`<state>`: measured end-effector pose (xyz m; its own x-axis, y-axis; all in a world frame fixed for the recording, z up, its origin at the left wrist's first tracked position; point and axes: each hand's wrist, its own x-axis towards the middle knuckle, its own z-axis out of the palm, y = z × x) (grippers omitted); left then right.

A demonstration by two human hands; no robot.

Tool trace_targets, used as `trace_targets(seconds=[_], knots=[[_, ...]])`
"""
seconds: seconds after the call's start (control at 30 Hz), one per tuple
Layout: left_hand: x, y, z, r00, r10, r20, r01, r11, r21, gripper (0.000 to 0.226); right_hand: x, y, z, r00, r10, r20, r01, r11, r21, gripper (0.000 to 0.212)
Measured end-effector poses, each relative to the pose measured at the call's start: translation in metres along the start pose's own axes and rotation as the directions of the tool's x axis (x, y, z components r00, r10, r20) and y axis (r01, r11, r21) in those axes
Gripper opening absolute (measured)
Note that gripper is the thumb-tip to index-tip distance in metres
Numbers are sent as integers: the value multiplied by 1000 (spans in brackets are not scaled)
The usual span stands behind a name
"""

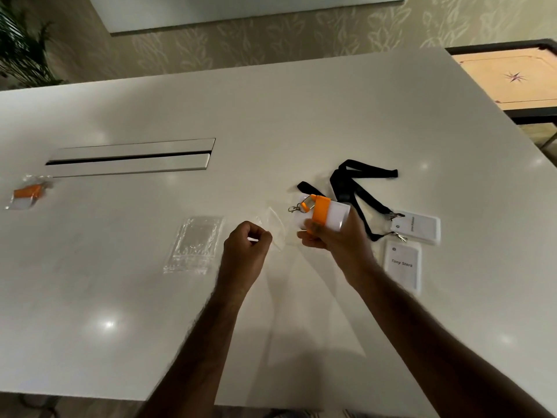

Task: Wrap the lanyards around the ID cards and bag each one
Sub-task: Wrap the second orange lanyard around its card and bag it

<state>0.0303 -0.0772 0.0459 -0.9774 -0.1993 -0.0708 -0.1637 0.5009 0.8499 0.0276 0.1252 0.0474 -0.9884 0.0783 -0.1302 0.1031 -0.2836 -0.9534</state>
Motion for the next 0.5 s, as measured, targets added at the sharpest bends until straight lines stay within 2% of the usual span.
trace_targets(seconds=[0.1,0.2,0.5], knots=[[3,0,4,1000,0,7,0,1000,-7,13,-2,-8,-2,999,11,44,-11,1000,11,57],[5,-1,7,1000,13,19,-13,1000,2,11,-6,-9,4,993,10,121,-9,1000,-12,52],[2,3,11,999,52,6,-52,999,8,12,-5,1,13,997,51,64,-29,954,-297,52]])
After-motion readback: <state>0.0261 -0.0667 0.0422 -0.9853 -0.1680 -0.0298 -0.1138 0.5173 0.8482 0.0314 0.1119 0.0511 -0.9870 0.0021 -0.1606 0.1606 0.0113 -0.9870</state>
